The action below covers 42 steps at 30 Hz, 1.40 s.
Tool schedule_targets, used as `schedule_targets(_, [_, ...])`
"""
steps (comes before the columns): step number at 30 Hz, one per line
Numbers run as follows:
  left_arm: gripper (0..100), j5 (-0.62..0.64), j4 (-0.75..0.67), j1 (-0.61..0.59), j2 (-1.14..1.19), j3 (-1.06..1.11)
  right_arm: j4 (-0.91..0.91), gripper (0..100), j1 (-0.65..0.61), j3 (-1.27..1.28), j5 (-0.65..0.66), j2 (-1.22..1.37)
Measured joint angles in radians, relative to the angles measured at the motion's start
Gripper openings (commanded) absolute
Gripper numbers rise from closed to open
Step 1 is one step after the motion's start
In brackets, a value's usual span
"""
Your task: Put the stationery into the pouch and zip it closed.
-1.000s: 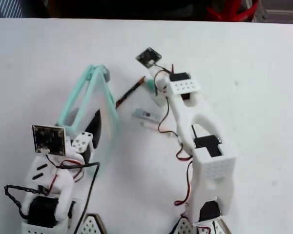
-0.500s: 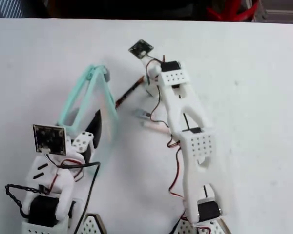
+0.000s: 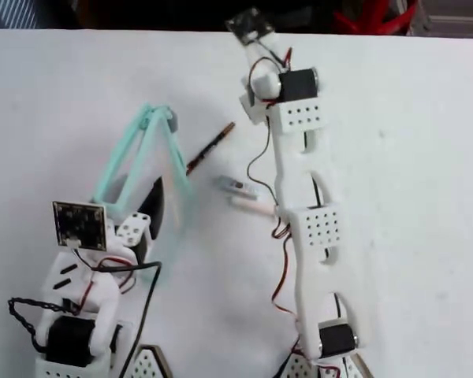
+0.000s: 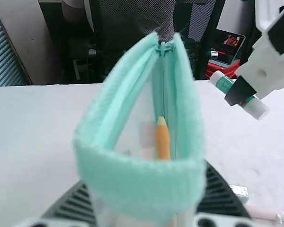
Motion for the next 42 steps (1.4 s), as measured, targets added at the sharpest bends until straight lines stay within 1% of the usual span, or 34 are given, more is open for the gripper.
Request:
schedule_targets(5, [19,0.0,-0.002,-0.002,-0.005,0.014,0.005,1.7,-0.002,0.161,-0.058,-0.15])
schedule_targets(10, [19,0.0,-0.002,-0.003,-0.003,0.017,0.005,1.8,-0.025,0.488,-0.104,-0.436])
schedule_targets(14, [19,0.0,-0.002,-0.003,-0.003,0.017,-0.002,1.8,-0.117,0.79,-0.109,-0.747])
schedule_targets(17, [19,0.0,-0.002,-0.003,-0.003,0.017,-0.066,1.8,-0.21,0.988,-0.109,-0.979])
schedule_targets(20, [19,0.0,-0.002,-0.003,-0.003,0.017,-0.206,1.8,-0.276,1.174,-0.107,-1.181])
schedule_targets(23, [19,0.0,-0.002,-0.003,-0.003,0.017,-0.405,1.8,-0.325,1.369,-0.109,-1.339])
schedule_targets(26, [19,0.0,-0.002,-0.003,-0.003,0.017,-0.637,1.8,-0.381,1.58,-0.11,-1.47])
schedule_targets(29, [19,0.0,-0.002,-0.003,-0.003,0.017,-0.865,1.8,-0.462,1.766,-0.114,-1.577])
schedule_targets(32, [19,0.0,-0.002,-0.003,-0.003,0.017,-1.045,1.8,-0.549,1.883,-0.114,-1.649])
schedule_targets(34, [19,0.0,-0.002,-0.003,-0.003,0.017,-1.131,1.8,-0.595,1.901,-0.114,-1.663])
schedule_targets(38, [19,0.0,-0.002,-0.003,-0.003,0.017,-1.229,1.8,-0.658,1.927,-0.124,-1.672])
schedule_targets(42, [19,0.0,-0.002,-0.003,-0.003,0.017,-1.323,1.8,-0.667,1.998,-0.247,-1.676])
